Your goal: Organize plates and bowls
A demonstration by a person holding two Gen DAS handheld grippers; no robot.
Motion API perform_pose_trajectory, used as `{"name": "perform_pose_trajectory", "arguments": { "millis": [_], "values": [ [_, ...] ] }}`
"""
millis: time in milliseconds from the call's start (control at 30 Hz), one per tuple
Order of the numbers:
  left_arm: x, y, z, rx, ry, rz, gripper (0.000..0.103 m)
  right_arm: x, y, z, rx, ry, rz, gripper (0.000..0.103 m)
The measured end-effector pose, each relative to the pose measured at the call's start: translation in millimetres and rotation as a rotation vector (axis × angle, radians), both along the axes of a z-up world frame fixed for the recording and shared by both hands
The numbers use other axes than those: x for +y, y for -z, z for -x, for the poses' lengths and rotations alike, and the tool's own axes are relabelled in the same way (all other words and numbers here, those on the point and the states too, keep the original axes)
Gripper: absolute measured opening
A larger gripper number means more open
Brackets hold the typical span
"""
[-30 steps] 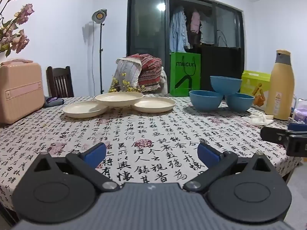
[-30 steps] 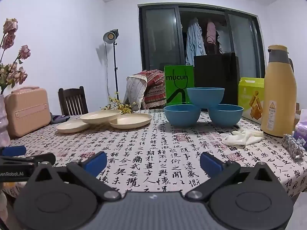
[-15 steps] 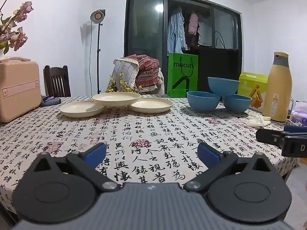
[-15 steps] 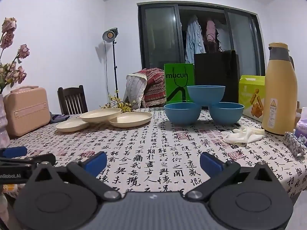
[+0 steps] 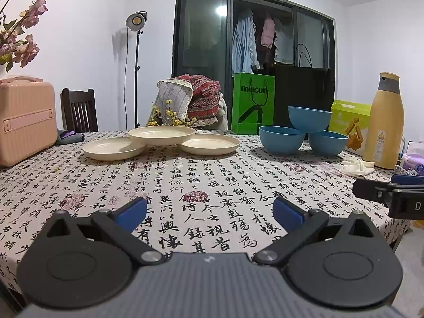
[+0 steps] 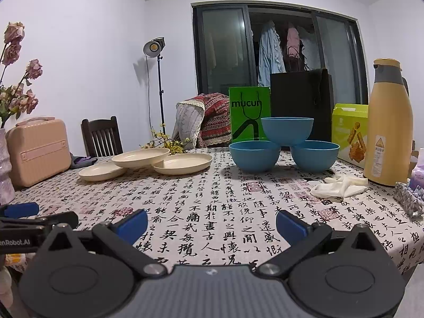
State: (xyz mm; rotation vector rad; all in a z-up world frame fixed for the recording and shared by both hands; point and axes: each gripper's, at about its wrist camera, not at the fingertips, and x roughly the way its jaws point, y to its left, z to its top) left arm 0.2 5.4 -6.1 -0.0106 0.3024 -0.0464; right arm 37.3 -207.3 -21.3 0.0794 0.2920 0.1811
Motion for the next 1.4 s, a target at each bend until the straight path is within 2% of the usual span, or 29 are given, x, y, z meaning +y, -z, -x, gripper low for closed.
{"name": "perform_pose_trajectory", "arguments": {
  "millis": [1400],
  "values": [
    [5.4, 0.4, 4.2, -0.011, -0.008, 0.014, 0.103, 3.5, 0.4, 1.0, -0.001, 0.001, 0.002, 0.103]
  ]
}}
